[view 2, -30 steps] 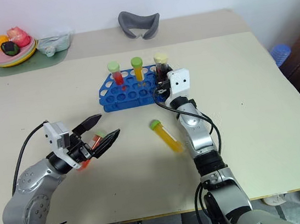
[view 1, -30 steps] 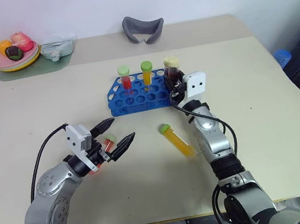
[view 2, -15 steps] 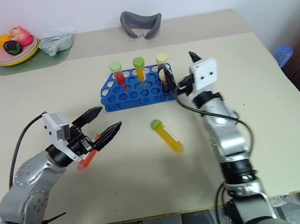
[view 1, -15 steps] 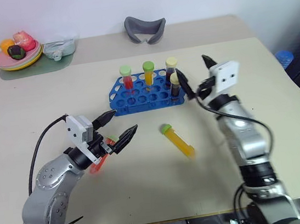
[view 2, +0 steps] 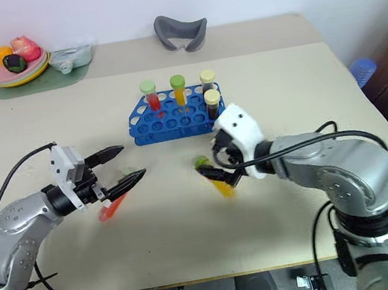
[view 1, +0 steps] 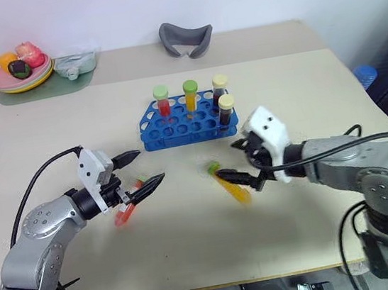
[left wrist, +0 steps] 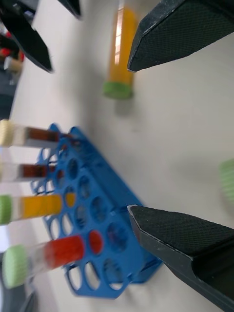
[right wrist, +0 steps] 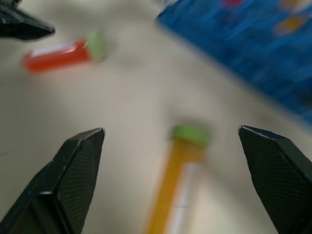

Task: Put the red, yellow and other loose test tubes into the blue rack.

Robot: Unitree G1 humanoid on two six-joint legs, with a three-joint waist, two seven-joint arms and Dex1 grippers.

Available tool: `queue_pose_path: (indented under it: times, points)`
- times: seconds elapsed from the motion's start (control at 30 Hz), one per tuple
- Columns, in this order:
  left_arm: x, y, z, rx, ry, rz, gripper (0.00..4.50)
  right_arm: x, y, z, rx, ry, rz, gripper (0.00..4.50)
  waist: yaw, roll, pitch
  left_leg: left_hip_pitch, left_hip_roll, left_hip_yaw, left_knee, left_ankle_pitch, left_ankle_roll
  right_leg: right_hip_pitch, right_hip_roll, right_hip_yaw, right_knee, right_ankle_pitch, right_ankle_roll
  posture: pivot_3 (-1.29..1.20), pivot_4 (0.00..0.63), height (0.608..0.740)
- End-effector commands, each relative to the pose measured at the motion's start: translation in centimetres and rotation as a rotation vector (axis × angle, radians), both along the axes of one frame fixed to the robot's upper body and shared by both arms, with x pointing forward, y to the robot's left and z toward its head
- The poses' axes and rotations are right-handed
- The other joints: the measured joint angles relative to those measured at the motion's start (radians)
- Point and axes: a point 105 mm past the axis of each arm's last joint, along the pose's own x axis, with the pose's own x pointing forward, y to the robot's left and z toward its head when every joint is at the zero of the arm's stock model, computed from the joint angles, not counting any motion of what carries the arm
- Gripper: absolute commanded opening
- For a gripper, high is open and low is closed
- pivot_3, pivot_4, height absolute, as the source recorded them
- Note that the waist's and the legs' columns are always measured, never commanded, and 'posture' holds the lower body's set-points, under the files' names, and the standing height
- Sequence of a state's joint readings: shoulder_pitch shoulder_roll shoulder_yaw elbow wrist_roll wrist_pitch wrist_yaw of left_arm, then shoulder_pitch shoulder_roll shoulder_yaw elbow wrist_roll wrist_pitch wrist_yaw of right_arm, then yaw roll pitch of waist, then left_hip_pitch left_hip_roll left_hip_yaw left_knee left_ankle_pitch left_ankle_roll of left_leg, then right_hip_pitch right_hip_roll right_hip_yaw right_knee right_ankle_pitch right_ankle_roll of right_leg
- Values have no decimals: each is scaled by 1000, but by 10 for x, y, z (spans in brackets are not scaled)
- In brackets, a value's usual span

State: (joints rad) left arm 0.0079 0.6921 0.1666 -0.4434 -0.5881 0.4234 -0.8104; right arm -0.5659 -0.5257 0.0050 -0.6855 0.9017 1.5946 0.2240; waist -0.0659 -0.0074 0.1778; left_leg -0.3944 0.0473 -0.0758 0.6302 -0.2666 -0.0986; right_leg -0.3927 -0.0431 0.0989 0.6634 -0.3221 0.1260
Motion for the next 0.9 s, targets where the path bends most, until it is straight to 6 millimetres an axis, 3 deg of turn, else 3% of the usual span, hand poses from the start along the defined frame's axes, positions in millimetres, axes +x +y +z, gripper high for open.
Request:
queue_pose_path:
  times: [0.03,0.13,0.4,0.9]
  points:
    - [-17,3,-1,54,9,-73,4500,-3,8,-2,-49,26,35,4444,-1,0,0,-1,0,0,0,0,0,-1,0,0,0,0,0,0,150,740]
    - [-30,6,-9,91,51,-117,4500,-3,13,-7,-60,70,37,4444,-4,0,0,-1,0,0,0,0,0,-2,0,0,0,0,0,0,150,740]
    - [-44,5,-20,91,70,-151,4500,13,-4,-29,-248,117,-110,4444,-3,0,0,-2,0,1,0,0,0,-3,0,0,0,0,0,0,150,740]
    - [-44,1,-31,51,50,-154,4500,29,-21,-47,-394,139,-279,4444,-3,0,0,-5,0,0,1,0,0,-5,0,0,0,0,0,0,150,740]
